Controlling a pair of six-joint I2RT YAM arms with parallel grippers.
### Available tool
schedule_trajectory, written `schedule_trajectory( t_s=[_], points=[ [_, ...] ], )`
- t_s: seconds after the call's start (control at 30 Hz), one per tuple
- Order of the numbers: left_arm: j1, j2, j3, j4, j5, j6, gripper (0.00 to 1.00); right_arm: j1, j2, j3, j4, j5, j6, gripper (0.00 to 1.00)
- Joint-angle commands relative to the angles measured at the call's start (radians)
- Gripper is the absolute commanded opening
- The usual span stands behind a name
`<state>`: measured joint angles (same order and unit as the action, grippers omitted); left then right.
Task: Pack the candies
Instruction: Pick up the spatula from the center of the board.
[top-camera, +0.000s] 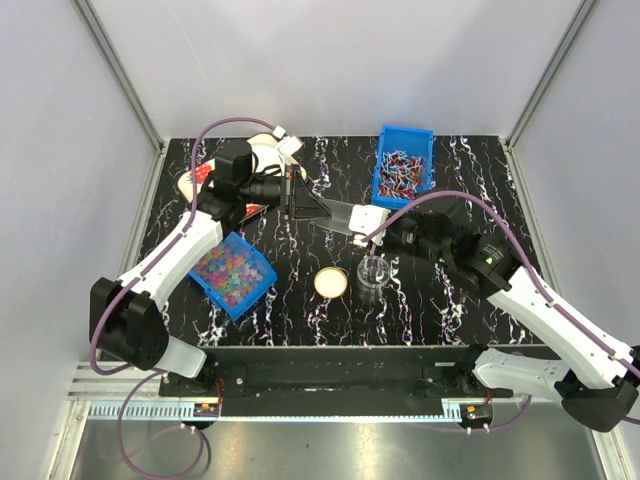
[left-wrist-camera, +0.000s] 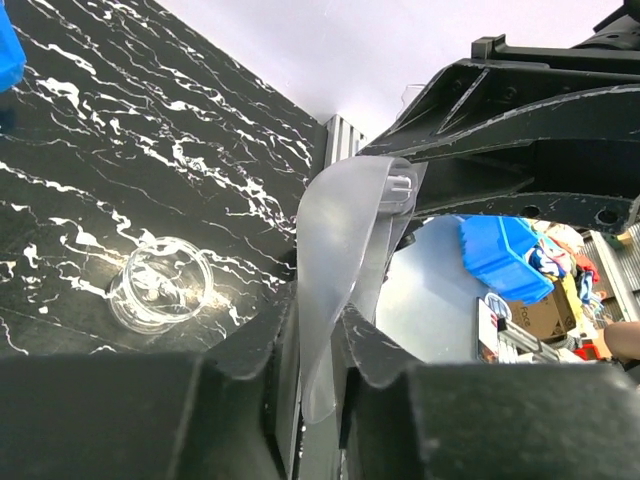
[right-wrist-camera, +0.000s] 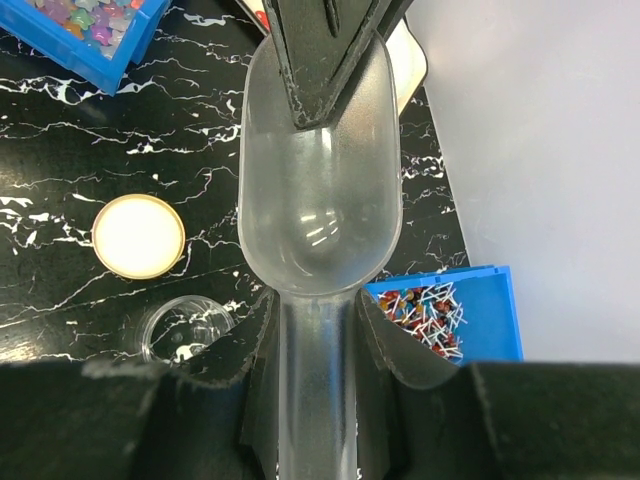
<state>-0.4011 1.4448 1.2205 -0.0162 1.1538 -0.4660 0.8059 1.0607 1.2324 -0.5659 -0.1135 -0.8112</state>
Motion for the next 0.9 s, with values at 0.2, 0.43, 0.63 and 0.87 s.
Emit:
schedule_trajectory(
  t_s=[0.2,0.43,0.63,0.87],
  points=[
    [-0.008,-0.012,0.034,0.019,-0.008,0.021,0.0,0.004,-0.01,0.055,0.015,-0.041,0.017,0.09],
    [-0.008,-0.018,0.031,0.036,0.017,-0.011,0.0,0.004,0.01,0.056,0.012,-0.041,-0.006,0.37],
    [-0.008,-0.012,0.031,0.039,0.014,-0.026,0.0,0.004,0.015,0.033,0.021,-0.025,-0.039,0.43],
    [-0.008,-0.006,0.033,0.05,0.014,-0.039,0.0,0.003,0.027,0.044,0.024,-0.048,-0.026,0.42]
  ],
)
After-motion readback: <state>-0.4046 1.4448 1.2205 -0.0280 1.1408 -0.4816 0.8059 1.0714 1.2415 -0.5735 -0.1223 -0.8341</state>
